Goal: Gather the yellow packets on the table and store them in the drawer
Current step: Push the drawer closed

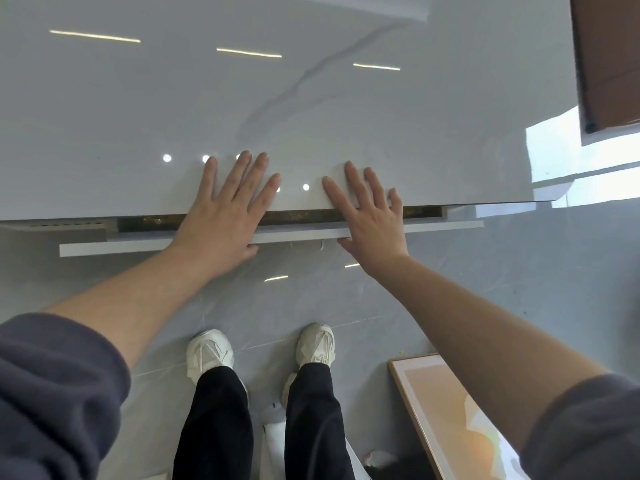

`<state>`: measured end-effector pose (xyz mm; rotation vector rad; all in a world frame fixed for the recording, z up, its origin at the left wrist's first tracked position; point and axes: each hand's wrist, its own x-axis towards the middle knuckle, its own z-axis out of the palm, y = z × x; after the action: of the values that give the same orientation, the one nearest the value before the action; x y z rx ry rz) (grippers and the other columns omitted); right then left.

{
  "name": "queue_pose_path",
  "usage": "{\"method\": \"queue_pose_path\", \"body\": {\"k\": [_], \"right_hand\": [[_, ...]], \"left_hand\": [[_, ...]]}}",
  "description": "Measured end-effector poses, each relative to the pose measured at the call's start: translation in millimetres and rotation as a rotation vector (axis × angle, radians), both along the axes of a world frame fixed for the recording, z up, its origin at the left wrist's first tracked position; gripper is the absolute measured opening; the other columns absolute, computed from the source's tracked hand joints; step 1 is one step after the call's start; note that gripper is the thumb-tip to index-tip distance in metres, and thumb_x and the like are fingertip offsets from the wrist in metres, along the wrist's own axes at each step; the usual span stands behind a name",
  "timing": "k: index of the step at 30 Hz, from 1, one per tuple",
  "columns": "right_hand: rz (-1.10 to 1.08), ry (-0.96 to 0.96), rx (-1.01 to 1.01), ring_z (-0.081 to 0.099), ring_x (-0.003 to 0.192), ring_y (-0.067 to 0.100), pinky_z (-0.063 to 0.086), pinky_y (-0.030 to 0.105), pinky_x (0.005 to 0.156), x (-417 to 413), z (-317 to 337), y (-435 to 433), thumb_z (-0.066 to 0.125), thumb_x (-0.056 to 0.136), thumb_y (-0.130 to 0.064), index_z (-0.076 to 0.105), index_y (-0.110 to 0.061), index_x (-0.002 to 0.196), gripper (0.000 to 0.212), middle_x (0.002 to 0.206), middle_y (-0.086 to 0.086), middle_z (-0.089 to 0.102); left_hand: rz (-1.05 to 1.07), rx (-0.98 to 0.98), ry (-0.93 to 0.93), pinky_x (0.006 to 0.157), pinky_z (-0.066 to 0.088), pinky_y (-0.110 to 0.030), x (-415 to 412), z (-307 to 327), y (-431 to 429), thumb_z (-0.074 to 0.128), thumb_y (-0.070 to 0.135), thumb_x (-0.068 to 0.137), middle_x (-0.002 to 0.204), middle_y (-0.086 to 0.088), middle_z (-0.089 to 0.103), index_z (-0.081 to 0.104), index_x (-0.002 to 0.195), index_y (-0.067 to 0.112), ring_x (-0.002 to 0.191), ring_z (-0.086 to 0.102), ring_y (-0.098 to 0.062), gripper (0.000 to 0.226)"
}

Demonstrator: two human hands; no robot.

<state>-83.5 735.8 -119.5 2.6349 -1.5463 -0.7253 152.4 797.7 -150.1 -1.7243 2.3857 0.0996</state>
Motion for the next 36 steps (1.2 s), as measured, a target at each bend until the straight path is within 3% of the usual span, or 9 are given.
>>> {"method": "queue_pose_path", "body": {"k": [9, 15, 18, 21, 25, 36], "right_hand": [[-0.040, -0.068, -0.124, 0.024, 0.137, 0.030, 0.035, 0.052, 0.098, 3.3, -8.1, -7.2, 0.083, 0.067, -0.029, 0.020, -0.042, 0.143, 0.100, 0.151, 0.001, 0.020], [-0.059, -0.039, -0.086, 0.020, 0.138, 0.028, 0.032, 0.048, 0.098, 5.5, -6.1, -10.7, 0.076, 0.074, -0.031, 0.011, -0.045, 0.147, 0.099, 0.160, 0.008, 0.008], [-0.049, -0.027, -0.078, 0.022, 0.136, 0.028, 0.034, 0.045, 0.094, 5.4, -3.9, -15.3, 0.077, 0.072, -0.038, 0.012, -0.047, 0.147, 0.100, 0.160, 0.012, 0.008], [-0.043, -0.033, -0.074, 0.018, 0.140, 0.031, 0.031, 0.053, 0.100, 3.6, -5.5, -18.6, 0.079, 0.068, -0.041, 0.011, -0.046, 0.147, 0.105, 0.159, 0.012, 0.009], [-0.068, -0.057, -0.023, -0.006, 0.147, 0.039, 0.015, 0.073, 0.106, 1.5, -13.6, -17.7, 0.077, 0.074, -0.036, -0.004, -0.043, 0.150, 0.111, 0.161, 0.012, -0.009], [-0.084, -0.121, -0.015, -0.007, 0.147, 0.040, 0.008, 0.076, 0.104, 0.7, -18.3, -18.4, 0.071, 0.082, -0.035, 0.000, -0.043, 0.151, 0.099, 0.161, 0.012, -0.008]], "left_hand": [[-0.002, -0.082, -0.035, 0.113, 0.008, -0.064, -1.1, -7.7, 1.0, 0.049, 0.041, 0.093, 0.158, -0.023, -0.014, -0.011, 0.151, 0.006, 0.147, -0.006, -0.040, 0.091], [0.000, -0.101, -0.066, 0.114, 0.009, -0.063, -2.7, -11.3, 2.8, 0.043, 0.040, 0.097, 0.157, -0.022, -0.018, -0.016, 0.151, 0.007, 0.147, -0.006, -0.040, 0.086], [0.007, -0.104, -0.036, 0.114, 0.014, -0.058, 1.0, -5.1, -2.9, 0.056, 0.046, 0.088, 0.160, -0.019, -0.007, -0.006, 0.153, 0.011, 0.147, 0.004, -0.035, 0.096], [0.028, -0.073, 0.031, 0.108, 0.020, -0.056, 6.2, 3.2, -15.6, 0.073, 0.050, 0.072, 0.160, -0.016, 0.003, 0.007, 0.153, 0.016, 0.144, 0.013, -0.033, 0.110], [0.041, -0.032, 0.045, 0.113, 0.011, -0.062, 5.7, 0.0, -20.7, 0.077, 0.049, 0.068, 0.161, -0.017, -0.005, 0.003, 0.154, 0.018, 0.148, 0.001, -0.034, 0.117], [0.051, -0.048, 0.046, 0.113, 0.010, -0.064, 4.8, -0.5, -19.8, 0.079, 0.041, 0.069, 0.160, -0.019, 0.000, 0.008, 0.154, 0.017, 0.148, 0.005, -0.036, 0.113]]}}
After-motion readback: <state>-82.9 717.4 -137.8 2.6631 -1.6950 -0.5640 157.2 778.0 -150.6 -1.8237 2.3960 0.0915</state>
